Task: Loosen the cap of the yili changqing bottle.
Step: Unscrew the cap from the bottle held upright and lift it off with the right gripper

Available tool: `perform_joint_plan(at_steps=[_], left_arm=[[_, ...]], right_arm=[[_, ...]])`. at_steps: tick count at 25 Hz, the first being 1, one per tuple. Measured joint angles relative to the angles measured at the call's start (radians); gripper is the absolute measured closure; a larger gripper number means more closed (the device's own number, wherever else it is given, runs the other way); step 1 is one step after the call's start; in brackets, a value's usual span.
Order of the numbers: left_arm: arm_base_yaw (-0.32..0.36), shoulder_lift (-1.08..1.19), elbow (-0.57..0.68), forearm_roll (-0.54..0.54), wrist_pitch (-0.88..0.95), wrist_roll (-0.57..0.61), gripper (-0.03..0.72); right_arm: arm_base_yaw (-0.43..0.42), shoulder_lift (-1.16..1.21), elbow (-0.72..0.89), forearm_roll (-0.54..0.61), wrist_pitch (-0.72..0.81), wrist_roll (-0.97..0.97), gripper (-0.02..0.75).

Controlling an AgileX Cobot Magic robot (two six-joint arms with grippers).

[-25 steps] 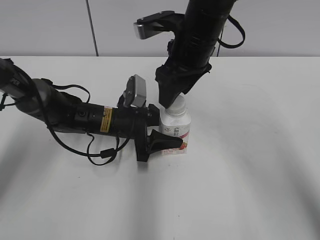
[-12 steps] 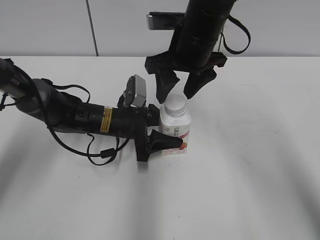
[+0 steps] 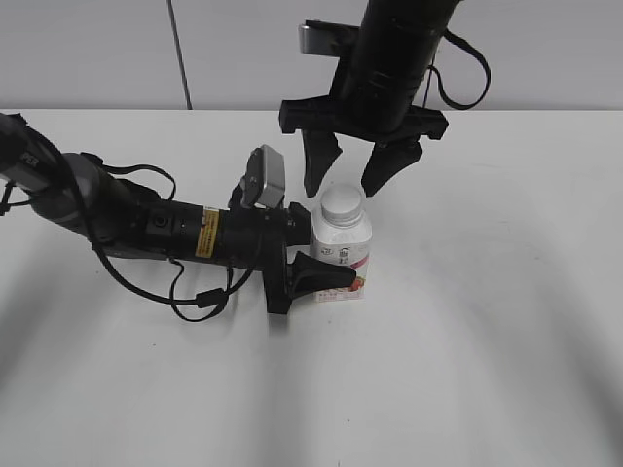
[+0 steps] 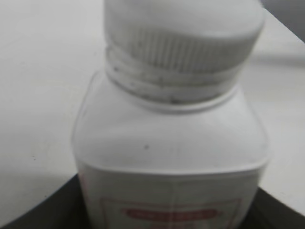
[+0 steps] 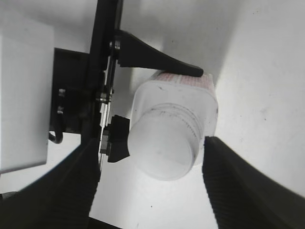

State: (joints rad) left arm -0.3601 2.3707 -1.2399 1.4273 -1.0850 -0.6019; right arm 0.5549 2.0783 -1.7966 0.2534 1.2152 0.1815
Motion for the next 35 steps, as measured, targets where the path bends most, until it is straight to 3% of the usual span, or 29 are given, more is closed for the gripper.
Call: perform_joint_plan(at_steps=[25, 35], left_arm=[[0.0, 0.0, 0.0, 0.0, 0.0, -0.004, 0.259], [0.0, 0.0, 0.0, 0.0, 0.0, -0.004, 0.259]], right_arm=[[0.0, 0.053, -0.001, -0.001, 0.001, 0.045, 0.209], [0.0, 0.054, -0.001, -0.011, 0.003, 0.045, 0.337]])
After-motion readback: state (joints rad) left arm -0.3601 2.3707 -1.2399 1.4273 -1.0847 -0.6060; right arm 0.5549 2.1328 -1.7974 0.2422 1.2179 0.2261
